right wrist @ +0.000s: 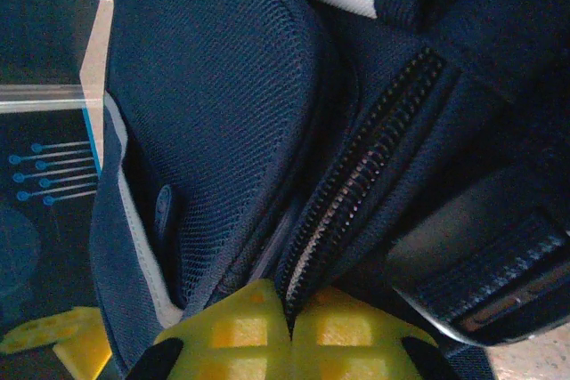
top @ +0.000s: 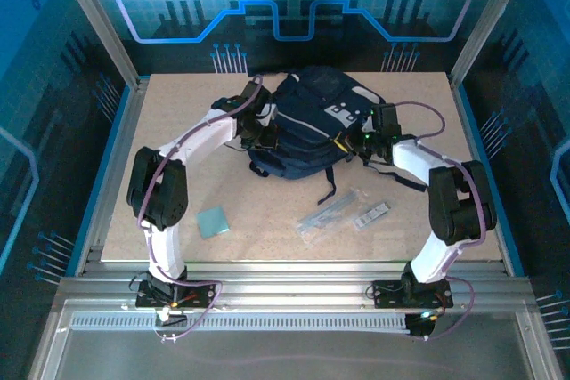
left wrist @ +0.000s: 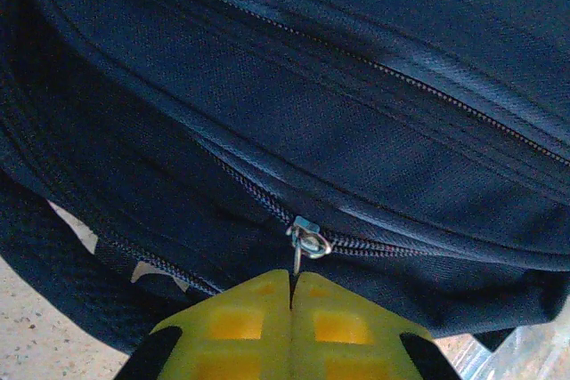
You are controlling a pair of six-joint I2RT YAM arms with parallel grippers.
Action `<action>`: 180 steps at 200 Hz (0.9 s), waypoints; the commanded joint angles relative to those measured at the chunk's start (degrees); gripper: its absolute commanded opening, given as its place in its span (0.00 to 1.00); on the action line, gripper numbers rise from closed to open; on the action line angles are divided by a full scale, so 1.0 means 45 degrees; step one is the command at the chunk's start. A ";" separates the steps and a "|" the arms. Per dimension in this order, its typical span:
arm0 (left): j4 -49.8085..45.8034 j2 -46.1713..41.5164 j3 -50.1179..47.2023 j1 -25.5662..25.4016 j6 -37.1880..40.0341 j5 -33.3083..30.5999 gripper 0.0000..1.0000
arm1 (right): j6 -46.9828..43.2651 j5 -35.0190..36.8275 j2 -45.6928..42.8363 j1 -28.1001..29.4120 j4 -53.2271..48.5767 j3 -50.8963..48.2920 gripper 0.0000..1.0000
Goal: Pack the student bag
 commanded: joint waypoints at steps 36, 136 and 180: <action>-0.1237 -0.0729 0.0032 -0.1657 -0.0165 -0.0300 0.00 | -0.2630 0.2273 0.1452 -0.1244 -0.1581 0.2934 0.00; 0.1656 0.1064 0.2513 -0.3070 -0.2239 0.2301 0.00 | -0.2040 0.2041 -0.1212 -0.1712 -0.3541 0.2005 0.73; 0.1796 0.1368 0.3228 -0.3352 -0.2260 0.2545 0.00 | -0.0648 0.0582 -0.2668 -0.1397 -0.2408 -0.0560 0.73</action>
